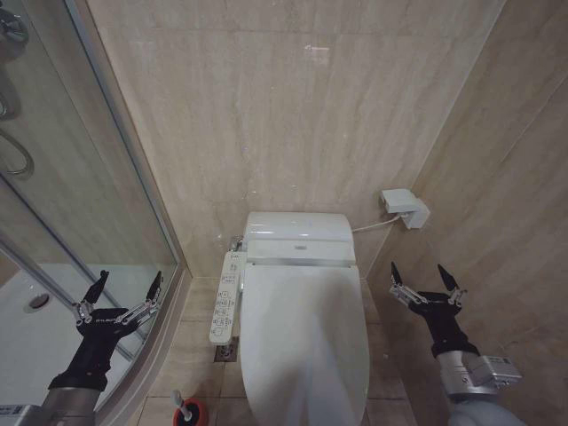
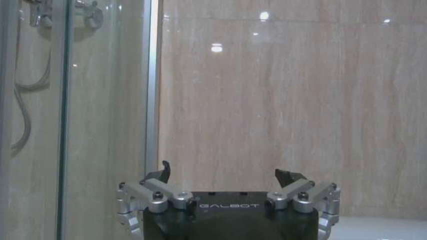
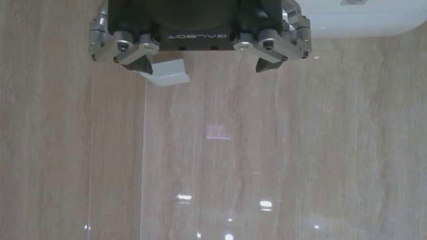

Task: Open the toilet lid, clean the toilet bowl with a toilet brush, close the toilet lid, and flush.

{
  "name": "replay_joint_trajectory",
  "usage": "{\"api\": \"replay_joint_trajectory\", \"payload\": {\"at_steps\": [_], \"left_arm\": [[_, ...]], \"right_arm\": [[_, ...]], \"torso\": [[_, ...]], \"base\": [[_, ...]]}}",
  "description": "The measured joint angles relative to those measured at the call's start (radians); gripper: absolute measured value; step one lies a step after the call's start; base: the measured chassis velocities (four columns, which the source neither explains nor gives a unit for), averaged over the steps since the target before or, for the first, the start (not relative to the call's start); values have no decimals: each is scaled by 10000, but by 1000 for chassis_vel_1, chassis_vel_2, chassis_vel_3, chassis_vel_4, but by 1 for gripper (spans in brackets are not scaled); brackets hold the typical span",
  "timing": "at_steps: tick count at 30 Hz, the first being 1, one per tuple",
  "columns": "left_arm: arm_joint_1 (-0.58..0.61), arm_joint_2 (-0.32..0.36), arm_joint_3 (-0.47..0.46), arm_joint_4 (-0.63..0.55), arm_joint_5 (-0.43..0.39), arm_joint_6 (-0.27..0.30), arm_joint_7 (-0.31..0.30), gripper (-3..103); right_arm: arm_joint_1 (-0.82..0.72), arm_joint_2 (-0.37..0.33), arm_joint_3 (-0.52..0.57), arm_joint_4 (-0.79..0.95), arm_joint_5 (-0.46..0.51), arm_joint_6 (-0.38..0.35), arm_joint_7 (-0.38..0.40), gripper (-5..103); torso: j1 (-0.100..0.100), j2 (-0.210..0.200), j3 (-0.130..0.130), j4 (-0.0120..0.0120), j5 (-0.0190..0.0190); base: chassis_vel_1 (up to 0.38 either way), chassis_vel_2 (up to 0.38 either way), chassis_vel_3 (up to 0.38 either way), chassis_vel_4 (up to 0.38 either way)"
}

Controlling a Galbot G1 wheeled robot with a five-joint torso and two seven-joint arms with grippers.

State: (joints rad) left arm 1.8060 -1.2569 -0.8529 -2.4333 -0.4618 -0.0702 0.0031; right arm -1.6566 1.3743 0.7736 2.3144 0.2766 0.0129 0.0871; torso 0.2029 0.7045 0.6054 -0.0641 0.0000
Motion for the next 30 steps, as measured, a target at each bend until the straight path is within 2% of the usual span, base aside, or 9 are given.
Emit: {"api": "replay_joint_trajectory", "payload": {"at_steps": [16, 30], "left_arm": [[-17, 12, 12, 19, -10, 0, 0, 100], [-19, 18, 15, 29, -18, 5, -1, 100]], "right_arm": [[0, 0, 0, 0, 0, 0, 0, 100], [0, 0, 0, 0, 0, 0, 0, 100]], "torso": [[3, 0, 1, 0, 0], [0, 0, 0, 0, -2]], "base": [[3, -3, -3, 3], [122, -120, -117, 118]]}}
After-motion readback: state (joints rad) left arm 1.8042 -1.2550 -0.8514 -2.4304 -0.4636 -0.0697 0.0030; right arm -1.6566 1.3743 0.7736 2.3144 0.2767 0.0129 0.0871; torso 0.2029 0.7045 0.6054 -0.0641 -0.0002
